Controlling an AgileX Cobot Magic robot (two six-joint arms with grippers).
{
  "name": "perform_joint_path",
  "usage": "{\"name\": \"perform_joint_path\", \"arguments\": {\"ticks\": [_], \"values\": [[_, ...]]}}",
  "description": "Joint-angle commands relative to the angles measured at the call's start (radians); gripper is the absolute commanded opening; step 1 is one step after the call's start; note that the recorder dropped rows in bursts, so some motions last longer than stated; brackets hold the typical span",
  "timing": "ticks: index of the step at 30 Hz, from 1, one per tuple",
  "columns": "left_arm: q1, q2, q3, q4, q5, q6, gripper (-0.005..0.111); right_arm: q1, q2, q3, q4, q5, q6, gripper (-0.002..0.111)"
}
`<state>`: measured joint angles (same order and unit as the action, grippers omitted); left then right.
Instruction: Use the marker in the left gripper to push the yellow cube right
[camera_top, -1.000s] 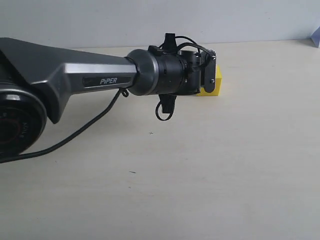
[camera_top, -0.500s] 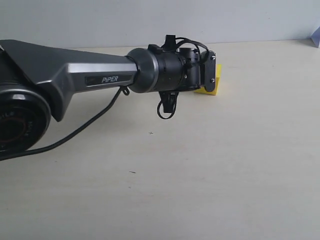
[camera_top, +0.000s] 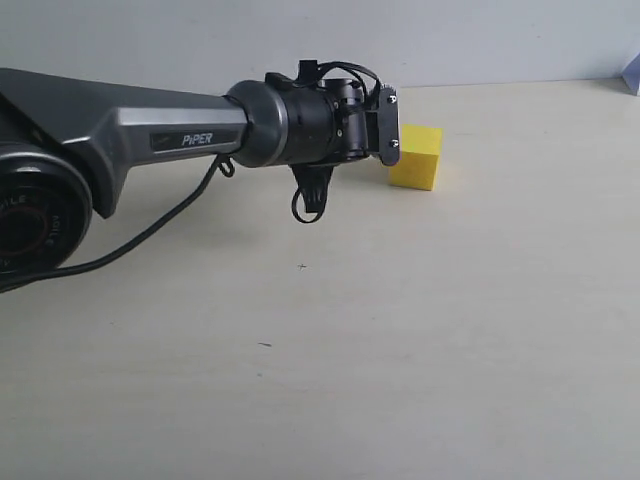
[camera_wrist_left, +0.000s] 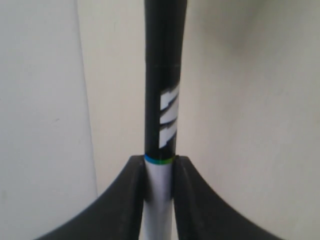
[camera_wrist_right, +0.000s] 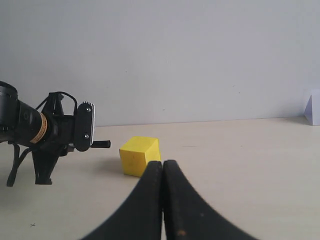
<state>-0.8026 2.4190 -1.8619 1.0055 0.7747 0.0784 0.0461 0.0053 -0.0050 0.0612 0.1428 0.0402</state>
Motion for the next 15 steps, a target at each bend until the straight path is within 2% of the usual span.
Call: {"name": "perform_joint_path", "arguments": {"ticks": [1,15], "values": [[-0.020,0.001,-0.001,0.000,-0.068,0.000,0.000,0.001,-0.005,0.005,0.000,-0.008,-0.002,0.000],[-0.013,0.006,-0.003,-0.004,-0.044,-0.004,0.000,0.001,-0.005,0.005,0.000,-0.008,-0.002,0.000]]}}
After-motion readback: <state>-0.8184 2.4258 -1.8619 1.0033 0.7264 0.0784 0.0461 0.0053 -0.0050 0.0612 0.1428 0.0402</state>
